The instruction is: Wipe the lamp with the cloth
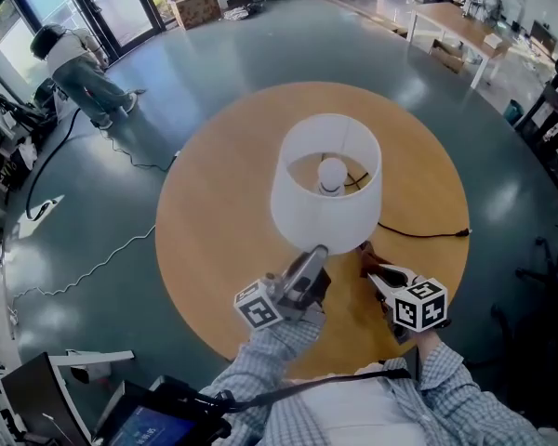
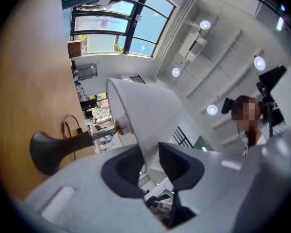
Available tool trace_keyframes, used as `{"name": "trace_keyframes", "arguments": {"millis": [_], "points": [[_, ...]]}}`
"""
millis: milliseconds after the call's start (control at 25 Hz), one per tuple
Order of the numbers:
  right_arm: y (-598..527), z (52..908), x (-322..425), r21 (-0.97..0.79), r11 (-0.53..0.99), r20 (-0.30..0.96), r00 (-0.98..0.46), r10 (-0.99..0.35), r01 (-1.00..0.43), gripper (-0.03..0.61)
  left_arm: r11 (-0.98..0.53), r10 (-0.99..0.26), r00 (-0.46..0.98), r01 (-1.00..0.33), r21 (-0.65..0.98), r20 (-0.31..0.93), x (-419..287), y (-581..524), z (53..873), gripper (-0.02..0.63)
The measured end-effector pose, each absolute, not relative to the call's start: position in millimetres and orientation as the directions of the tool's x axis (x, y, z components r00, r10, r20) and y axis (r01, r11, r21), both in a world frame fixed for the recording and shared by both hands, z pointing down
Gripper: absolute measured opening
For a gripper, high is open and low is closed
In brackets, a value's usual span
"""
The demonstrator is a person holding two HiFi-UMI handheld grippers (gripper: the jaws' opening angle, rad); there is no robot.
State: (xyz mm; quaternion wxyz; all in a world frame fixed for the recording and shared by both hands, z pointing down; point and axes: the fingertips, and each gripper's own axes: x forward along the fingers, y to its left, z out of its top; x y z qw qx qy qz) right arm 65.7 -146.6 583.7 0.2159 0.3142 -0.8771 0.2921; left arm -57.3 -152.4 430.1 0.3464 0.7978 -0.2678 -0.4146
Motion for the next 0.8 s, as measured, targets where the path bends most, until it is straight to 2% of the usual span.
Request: {"name": "trace_keyframes", "arguments": {"millis": [160, 360, 640, 800], "points": [[-172, 514, 87, -0.435, 0.581, 0.402, -0.726, -0.558, -0.688, 0.064, -0.615, -0.716, 0.514, -0.146, 0.775, -0.472, -58, -153, 432, 0.100], [-208, 428, 99, -0.405, 0.625, 0.236, -0.737, -0.633, -0.667, 0.063, -0.608, -0.722, 0.515, -0.152, 0.779, -0.462, -58, -153, 434, 0.103], [-249, 315, 61, -0.278, 0.772, 0.050, -0.811, -0.583, -0.572, 0.064, -0.600, -0.725, 0.519, -0.152, 0.786, -0.453, -59, -153, 436, 0.104], [-262, 314, 41, -0.253, 0.798, 0.074, -0.833, -0.548, -0.547, 0.064, -0.598, -0.722, 0.530, -0.155, 0.787, -0.444, -57, -152, 439, 0.104]]}}
